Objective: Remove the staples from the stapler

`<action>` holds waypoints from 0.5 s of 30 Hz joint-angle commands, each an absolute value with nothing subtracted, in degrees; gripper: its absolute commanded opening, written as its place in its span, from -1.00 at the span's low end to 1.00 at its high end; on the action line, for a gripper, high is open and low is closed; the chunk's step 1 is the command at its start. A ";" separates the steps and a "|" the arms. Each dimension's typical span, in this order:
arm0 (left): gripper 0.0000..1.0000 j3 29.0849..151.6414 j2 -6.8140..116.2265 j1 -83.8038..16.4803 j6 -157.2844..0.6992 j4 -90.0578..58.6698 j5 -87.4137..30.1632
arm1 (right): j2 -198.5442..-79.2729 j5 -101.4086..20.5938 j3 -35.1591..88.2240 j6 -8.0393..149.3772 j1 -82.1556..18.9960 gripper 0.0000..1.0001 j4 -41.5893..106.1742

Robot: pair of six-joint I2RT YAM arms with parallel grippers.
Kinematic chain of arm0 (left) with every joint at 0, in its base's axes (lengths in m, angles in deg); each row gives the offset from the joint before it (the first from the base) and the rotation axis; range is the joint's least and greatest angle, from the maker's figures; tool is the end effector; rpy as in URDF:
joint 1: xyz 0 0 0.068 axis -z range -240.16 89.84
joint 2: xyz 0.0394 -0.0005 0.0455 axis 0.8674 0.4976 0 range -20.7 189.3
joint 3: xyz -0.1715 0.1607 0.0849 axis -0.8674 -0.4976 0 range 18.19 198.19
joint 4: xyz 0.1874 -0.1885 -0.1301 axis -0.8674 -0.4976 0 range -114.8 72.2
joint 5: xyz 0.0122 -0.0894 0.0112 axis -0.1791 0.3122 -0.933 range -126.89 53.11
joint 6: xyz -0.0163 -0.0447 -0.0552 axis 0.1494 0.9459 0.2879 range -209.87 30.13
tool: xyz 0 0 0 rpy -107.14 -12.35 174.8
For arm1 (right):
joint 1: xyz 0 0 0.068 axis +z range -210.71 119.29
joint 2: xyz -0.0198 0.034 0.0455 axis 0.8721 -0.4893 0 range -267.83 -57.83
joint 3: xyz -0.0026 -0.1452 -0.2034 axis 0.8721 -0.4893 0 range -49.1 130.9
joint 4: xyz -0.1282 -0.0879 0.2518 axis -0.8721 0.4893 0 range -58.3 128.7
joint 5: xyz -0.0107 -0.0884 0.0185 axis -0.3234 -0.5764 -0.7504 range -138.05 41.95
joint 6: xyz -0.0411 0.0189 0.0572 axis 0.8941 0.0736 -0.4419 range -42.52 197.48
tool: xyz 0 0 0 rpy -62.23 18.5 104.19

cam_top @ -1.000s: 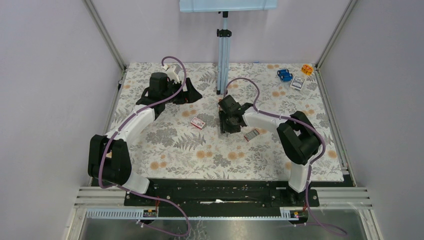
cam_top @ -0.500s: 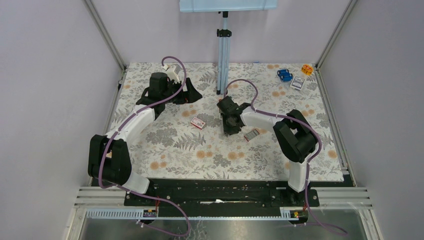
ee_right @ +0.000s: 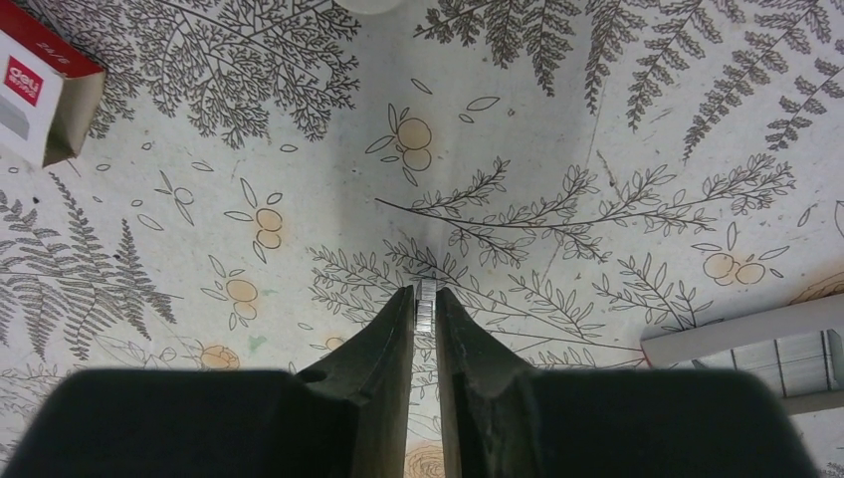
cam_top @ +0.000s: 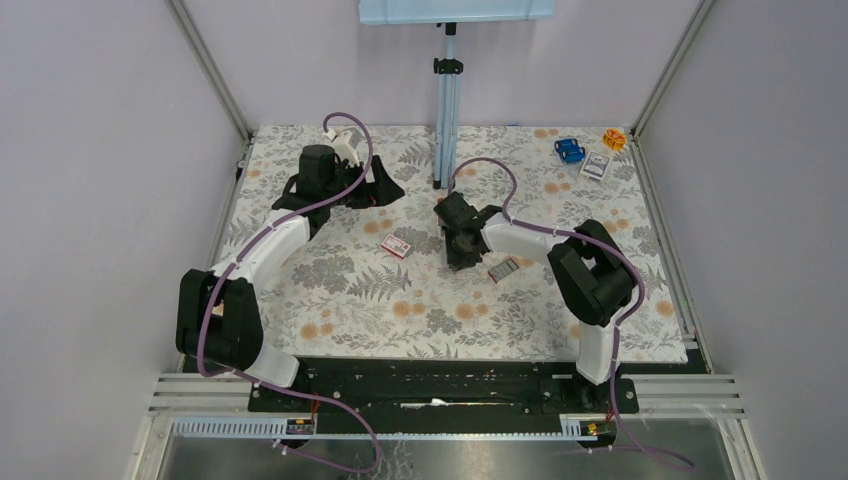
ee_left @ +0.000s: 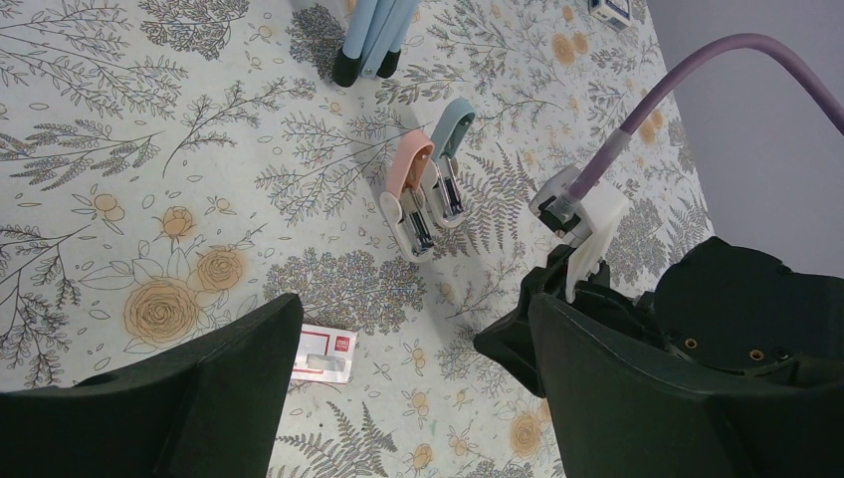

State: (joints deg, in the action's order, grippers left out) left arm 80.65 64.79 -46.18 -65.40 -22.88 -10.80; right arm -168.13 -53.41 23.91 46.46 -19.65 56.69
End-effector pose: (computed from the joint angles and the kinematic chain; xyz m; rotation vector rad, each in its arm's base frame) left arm 0.3788 -0.1218 0.2376 0.0988 2.1226 -0.8759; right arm 0.3250 0.2756 0.0971 -0.2036 2.6745 0.2878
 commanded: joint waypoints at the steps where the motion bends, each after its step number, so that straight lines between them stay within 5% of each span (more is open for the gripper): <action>1: 0.77 80.60 63.68 -46.19 -65.18 -20.61 -10.34 | -164.01 -54.26 24.22 45.28 -18.96 -0.59 57.70; 11: 0.77 80.59 63.68 -46.20 -65.09 -20.51 -10.19 | -162.70 -54.32 24.47 45.05 -18.99 -0.61 58.27; 15: 0.77 80.55 63.72 -46.19 -65.03 -20.43 -10.05 | -163.45 -53.83 24.93 45.02 -19.05 -0.31 58.99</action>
